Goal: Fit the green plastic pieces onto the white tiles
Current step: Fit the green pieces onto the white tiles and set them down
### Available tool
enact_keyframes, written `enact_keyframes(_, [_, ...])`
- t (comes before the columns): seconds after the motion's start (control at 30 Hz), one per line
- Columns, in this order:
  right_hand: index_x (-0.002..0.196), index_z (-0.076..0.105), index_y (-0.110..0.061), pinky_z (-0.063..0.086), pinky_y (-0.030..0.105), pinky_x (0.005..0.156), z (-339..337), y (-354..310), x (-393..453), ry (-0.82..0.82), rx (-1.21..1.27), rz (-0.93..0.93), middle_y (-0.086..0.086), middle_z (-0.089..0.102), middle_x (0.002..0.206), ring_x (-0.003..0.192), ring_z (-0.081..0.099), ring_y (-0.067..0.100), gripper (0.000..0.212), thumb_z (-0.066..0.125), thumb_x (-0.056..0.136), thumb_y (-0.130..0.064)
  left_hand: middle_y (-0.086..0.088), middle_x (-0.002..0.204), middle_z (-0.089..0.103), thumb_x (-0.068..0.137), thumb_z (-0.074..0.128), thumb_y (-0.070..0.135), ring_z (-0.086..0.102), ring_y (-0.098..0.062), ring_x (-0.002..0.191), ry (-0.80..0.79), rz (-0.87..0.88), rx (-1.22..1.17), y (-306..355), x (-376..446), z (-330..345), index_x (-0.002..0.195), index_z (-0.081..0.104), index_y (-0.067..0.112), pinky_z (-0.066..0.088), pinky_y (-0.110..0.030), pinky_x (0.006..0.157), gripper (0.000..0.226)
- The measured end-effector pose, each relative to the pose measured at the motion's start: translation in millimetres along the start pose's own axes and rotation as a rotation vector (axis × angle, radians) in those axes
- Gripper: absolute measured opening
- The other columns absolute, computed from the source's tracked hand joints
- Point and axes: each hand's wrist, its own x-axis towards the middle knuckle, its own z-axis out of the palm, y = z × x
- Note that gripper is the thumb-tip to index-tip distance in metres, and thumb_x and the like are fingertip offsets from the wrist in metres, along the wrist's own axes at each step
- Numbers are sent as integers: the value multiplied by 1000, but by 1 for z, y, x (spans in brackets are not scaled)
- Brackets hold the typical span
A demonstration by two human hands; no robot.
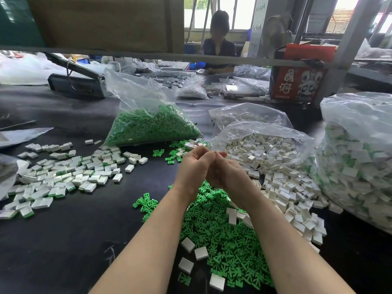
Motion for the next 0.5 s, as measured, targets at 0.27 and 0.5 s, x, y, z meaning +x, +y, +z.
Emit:
enact_keyframes(0.27, [64,69,-24,35,16,46,6,-2,-1,23,28,-21,-10,47,55,49,41,4,49,42,104,-33,-15,102,74,95,46,2,63,-19,61,-5,-11,20,4,-2,-2,72,48,13,47,-26,49,25])
enact_keyframes(0.5, [69,64,-19,30,19,45,6,-1,0,35,29,-5,-9,43,53,47,37,6,43,42,104,-32,-15,100,74,95,46,2,63,-19,59,-15,-6,20,4,-2,-3,71,47,13,47,-28,49,27])
